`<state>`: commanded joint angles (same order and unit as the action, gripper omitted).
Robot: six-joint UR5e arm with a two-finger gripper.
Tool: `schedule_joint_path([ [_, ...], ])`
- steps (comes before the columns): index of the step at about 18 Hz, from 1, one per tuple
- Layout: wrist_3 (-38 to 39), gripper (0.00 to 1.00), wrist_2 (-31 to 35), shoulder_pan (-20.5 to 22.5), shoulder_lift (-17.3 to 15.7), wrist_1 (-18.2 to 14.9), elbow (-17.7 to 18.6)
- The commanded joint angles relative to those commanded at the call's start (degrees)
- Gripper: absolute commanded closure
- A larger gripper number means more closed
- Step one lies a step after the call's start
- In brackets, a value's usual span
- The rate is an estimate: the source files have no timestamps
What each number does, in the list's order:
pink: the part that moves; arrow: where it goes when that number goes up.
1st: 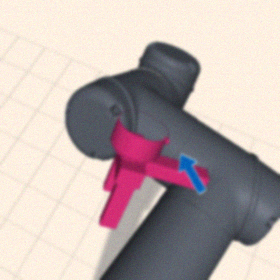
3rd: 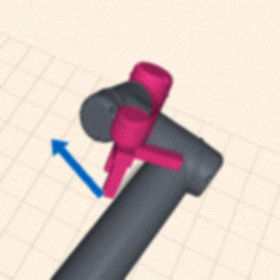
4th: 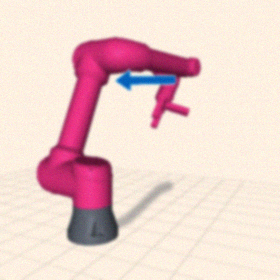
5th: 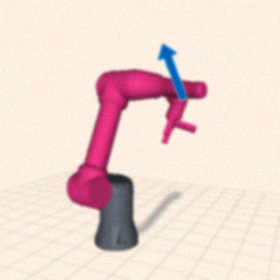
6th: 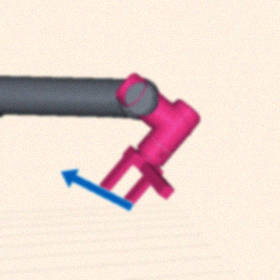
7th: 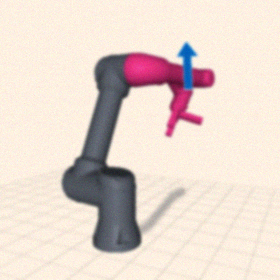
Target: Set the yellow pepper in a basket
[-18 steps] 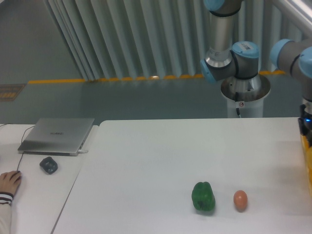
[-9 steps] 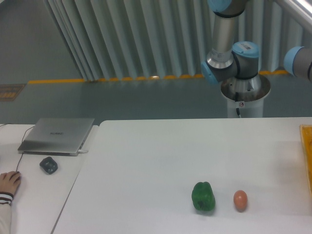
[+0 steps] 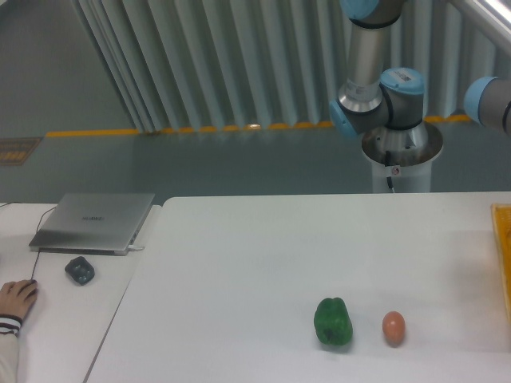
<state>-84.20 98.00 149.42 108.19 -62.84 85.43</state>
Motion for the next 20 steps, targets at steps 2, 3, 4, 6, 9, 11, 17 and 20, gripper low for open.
schedule_joint_path([
  [2,-0.26,0.0,0.09,-0.88,-0.09,-0.17,-0.17],
  [3,-0.35,0.0,-0.09,-0.97,-0.09,-0.79,-0.44],
  [4,-0.35,0.0,0.17,-1.49,-0.09,-1.14,-0.44],
  [6,-0.35,0.0,0.35,-3.34,0.0,-2.54,-0.7],
  [9,-0.44,0.0,0.26,-4.66,-0.26,-7.1,-2.1],
  [11,-0.09,0.0,0.35,-5.8,-0.7,-11.15,-3.51],
  [17,-0.44,0.0,1.4,-9.23,-2.9,-18.53,-3.43],
  [20,-0.35,0.0,1.14,-9.75,-2.99,-21.18,-3.43],
])
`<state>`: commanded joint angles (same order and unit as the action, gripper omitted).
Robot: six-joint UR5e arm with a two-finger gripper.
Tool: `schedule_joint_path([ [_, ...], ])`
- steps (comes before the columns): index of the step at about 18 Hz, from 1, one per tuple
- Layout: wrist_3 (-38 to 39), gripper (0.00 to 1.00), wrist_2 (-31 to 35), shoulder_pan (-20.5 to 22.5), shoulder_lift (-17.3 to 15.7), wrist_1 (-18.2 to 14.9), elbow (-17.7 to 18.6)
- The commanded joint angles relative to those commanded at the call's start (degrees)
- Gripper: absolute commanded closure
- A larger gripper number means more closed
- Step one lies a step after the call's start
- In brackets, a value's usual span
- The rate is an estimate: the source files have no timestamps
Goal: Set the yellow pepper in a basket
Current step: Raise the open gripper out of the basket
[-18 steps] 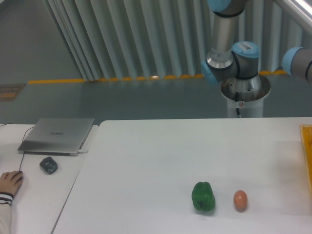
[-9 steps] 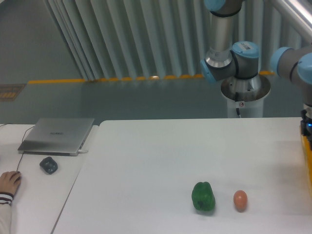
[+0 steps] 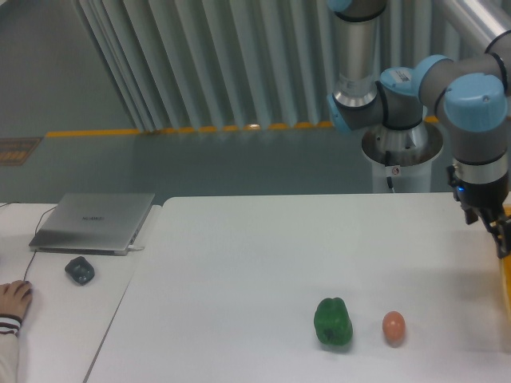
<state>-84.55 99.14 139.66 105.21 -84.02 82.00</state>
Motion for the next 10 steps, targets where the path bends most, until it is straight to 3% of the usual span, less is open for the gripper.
schedule_joint_path([
  [4,0.61,0.0,-1.05,-1.06,-0.17,-4.22,0.61],
  [10,3.6,0.0,-1.76,-3.78,-0.09,-3.79,2.64],
])
